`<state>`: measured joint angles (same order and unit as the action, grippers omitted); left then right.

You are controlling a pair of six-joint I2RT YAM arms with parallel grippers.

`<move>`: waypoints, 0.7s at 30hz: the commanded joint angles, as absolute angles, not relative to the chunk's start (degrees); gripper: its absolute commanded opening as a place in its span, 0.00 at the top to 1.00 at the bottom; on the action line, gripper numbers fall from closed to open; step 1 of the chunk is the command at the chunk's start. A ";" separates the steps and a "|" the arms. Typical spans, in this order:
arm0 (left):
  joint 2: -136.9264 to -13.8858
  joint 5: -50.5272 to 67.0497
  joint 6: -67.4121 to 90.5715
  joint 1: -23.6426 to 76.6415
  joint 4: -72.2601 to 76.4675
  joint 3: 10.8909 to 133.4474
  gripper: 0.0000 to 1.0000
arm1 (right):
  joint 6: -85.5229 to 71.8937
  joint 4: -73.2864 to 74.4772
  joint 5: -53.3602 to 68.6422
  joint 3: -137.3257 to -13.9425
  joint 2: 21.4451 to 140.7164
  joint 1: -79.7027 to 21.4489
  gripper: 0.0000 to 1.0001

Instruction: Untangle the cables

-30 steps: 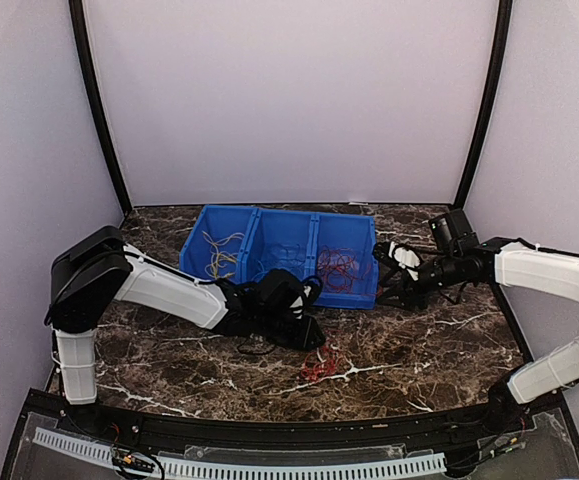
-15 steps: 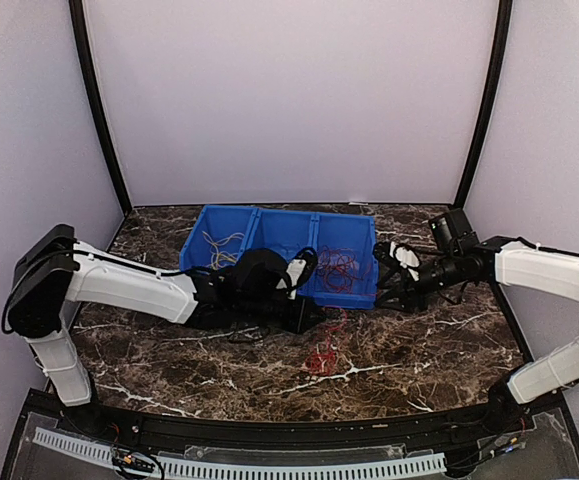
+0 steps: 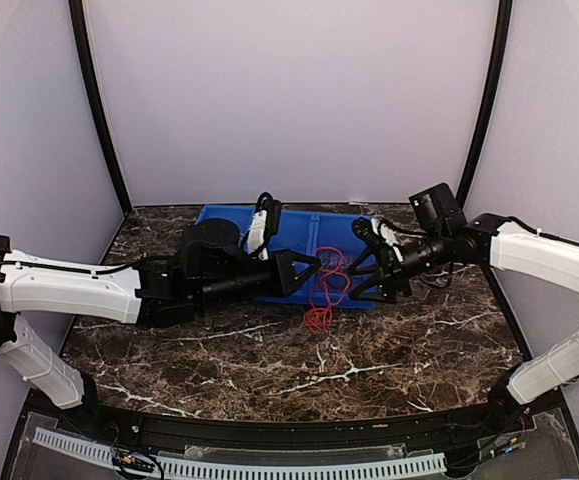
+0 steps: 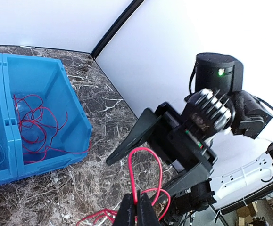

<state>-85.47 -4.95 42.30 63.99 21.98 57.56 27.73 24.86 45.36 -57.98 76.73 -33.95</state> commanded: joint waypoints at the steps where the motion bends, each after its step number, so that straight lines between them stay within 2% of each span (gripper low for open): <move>1: -81.88 -9.60 44.66 64.70 25.62 57.38 1.00 | 25.25 23.12 52.97 -59.21 81.30 -36.86 0.30; 5: -81.13 -11.10 44.27 65.02 24.96 58.61 1.00 | 25.30 24.47 61.55 -60.86 83.92 -38.07 0.27; 8: -80.84 -11.16 44.30 65.10 24.80 59.28 1.00 | 20.97 20.65 62.71 -61.40 84.62 -38.23 0.27; 12: -80.33 -11.75 44.82 65.13 24.92 59.48 1.00 | 15.57 16.12 58.09 -62.64 86.80 -38.30 0.36; 17: -80.03 -11.46 44.47 65.17 25.03 60.37 1.00 | 11.76 13.95 57.28 -63.73 91.05 -38.29 0.58; 21: -79.10 -12.01 43.94 65.30 25.05 60.09 1.00 | 10.59 13.16 56.78 -63.86 92.66 -38.20 0.94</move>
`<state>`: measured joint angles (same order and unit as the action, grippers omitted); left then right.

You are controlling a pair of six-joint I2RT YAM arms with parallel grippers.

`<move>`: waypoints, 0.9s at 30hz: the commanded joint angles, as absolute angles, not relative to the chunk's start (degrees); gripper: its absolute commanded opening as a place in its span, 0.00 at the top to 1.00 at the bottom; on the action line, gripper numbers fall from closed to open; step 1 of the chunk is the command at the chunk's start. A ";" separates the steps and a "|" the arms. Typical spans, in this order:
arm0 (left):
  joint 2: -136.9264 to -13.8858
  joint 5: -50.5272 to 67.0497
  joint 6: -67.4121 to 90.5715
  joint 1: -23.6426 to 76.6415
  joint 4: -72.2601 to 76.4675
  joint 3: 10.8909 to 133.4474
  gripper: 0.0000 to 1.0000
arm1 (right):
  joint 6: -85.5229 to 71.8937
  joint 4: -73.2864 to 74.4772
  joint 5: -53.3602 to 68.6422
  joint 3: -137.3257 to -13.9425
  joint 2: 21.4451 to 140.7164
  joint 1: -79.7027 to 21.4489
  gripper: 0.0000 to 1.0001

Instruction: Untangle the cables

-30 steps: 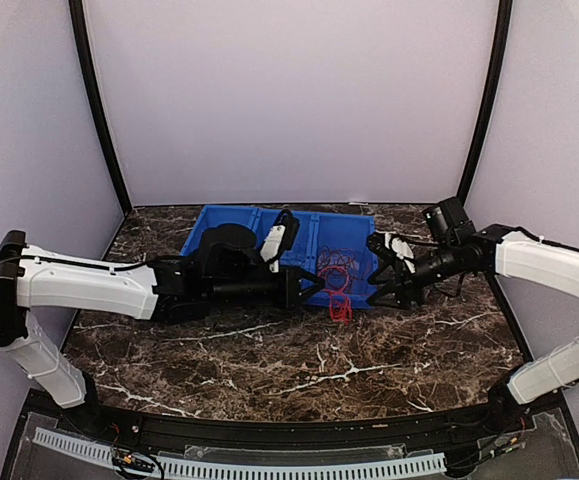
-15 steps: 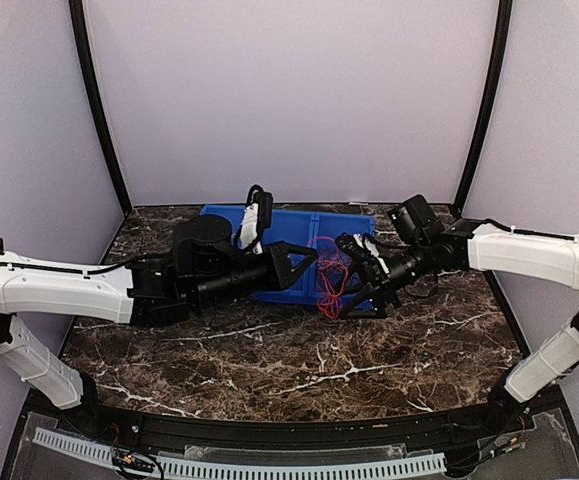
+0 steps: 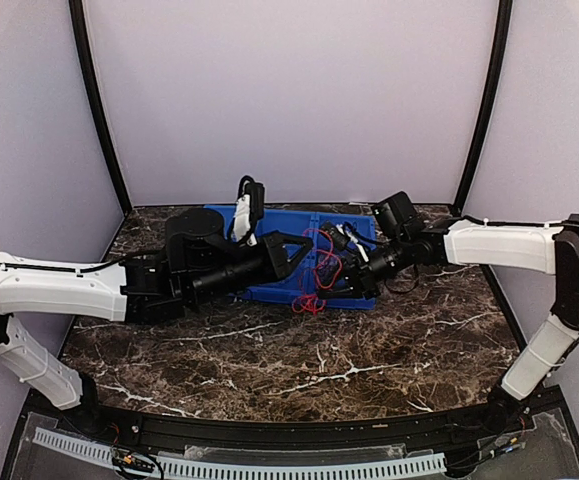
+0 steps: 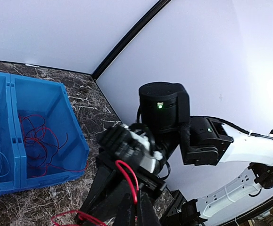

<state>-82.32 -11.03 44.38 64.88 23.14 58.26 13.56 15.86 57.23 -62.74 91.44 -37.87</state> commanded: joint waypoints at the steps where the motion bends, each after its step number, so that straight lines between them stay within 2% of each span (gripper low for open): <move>1: -78.75 -12.20 43.44 65.35 24.96 60.02 1.00 | 11.02 13.37 56.27 -63.54 92.67 -38.23 0.99; 10: -66.71 -22.67 30.40 65.39 16.77 63.05 1.00 | 16.14 15.79 50.36 -55.53 89.74 -38.08 1.00; 14: -61.20 -27.87 24.93 65.39 13.73 64.55 1.00 | 19.26 18.96 49.50 -53.71 90.55 -37.36 0.92; 17: -57.98 -31.15 22.72 65.39 11.78 65.19 1.00 | 19.84 19.62 50.36 -53.18 90.42 -35.79 0.90; 20: -55.92 -33.36 22.01 65.39 9.49 64.75 1.00 | 20.51 20.73 51.11 -53.64 89.73 -34.05 0.83; 22: -54.77 -34.44 22.21 65.39 8.31 64.10 1.00 | 21.52 21.71 51.15 -53.96 89.54 -33.40 0.83; 23: -54.12 -34.76 22.47 65.39 7.77 63.46 1.00 | 21.57 21.93 51.01 -53.81 89.37 -33.21 0.83; 27: -52.89 -35.40 24.46 65.39 5.46 62.00 1.00 | 22.74 22.50 51.22 -53.12 88.34 -32.59 0.99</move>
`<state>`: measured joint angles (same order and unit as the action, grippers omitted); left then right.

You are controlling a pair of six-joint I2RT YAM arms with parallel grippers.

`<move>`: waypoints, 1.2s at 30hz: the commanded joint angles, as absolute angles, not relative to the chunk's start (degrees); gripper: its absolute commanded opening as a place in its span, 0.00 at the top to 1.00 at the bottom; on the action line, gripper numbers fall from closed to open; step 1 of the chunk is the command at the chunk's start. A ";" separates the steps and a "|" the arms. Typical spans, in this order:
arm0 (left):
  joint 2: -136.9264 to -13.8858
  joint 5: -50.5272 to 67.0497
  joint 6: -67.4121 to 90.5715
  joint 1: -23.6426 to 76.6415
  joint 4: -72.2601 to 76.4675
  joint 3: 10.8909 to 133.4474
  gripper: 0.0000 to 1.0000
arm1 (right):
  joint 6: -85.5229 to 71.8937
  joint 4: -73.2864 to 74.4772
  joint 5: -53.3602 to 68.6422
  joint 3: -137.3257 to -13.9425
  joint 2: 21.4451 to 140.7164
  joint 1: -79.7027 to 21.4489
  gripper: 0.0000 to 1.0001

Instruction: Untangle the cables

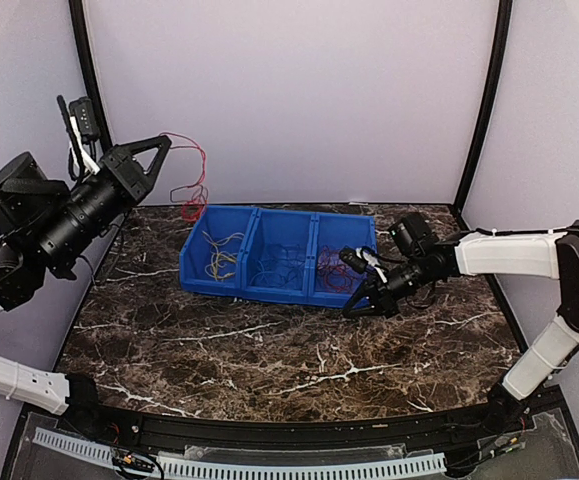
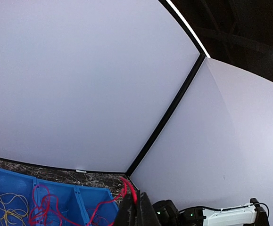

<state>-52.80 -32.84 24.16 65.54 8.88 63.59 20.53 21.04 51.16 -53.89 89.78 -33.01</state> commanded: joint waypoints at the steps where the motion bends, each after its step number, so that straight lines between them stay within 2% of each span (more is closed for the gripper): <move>1: -52.95 -35.04 24.66 65.39 5.02 61.88 1.00 | 23.43 23.10 51.19 -53.39 87.89 -32.56 0.99; 4: -53.65 -33.74 25.68 65.39 2.61 62.15 1.00 | 25.12 24.53 48.92 -55.61 85.86 -32.54 0.95; 8: -54.76 -31.87 27.76 65.39 1.04 61.57 1.00 | 26.36 26.76 46.52 -60.67 82.93 -32.74 0.72; 15: -57.31 -26.43 30.92 65.39 4.65 57.44 1.00 | 24.16 28.51 45.83 -75.64 82.47 -34.64 0.52; 23: -63.86 -18.00 29.97 65.39 6.09 58.48 1.00 | 16.53 26.08 49.28 -87.02 88.14 -37.08 0.46; 36: -72.21 -7.39 28.96 65.39 8.67 60.78 1.00 | 13.38 27.31 56.09 -88.60 93.10 -40.61 0.44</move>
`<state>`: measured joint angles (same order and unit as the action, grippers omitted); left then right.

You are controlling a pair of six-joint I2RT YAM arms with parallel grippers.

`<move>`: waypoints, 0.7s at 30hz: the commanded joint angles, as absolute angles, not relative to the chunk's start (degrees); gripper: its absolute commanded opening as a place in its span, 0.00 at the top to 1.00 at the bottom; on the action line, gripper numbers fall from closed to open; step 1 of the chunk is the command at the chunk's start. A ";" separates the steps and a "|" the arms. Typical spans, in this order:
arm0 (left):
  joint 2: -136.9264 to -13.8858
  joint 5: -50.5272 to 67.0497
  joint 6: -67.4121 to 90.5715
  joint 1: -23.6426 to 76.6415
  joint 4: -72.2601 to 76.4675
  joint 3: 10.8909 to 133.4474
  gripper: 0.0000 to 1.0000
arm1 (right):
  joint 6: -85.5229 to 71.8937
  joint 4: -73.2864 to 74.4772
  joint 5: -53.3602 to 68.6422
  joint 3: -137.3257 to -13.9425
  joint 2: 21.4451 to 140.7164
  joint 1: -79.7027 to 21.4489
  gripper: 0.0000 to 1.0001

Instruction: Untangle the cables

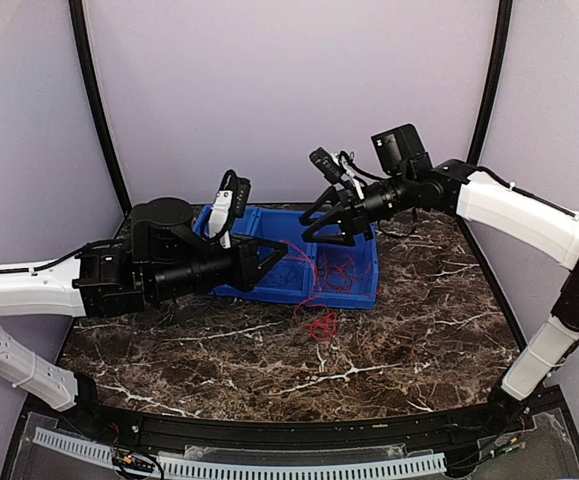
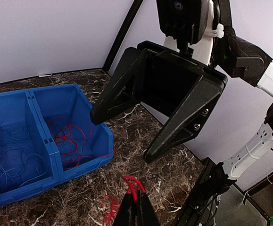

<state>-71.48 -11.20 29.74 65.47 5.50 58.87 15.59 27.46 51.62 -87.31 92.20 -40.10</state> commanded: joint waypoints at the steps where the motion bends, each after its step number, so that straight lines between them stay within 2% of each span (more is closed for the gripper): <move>1: -72.74 -6.75 28.89 65.39 8.86 60.99 1.00 | 13.23 27.75 57.14 -88.64 93.74 -40.61 0.44; 7: -74.07 -5.52 28.04 65.39 8.96 62.24 1.00 | 16.01 34.13 64.29 -90.54 97.88 -40.65 0.46; 14: -74.07 -5.65 27.94 65.39 8.70 62.03 1.00 | 17.50 33.78 67.26 -88.20 96.31 -40.69 0.52; 18: -74.25 -5.70 27.95 65.39 8.70 62.03 1.00 | 17.82 34.11 68.65 -87.64 96.13 -40.67 0.60; 21: -74.36 -5.82 27.95 65.39 8.70 61.97 1.00 | 18.02 34.21 69.42 -87.30 95.92 -40.69 0.78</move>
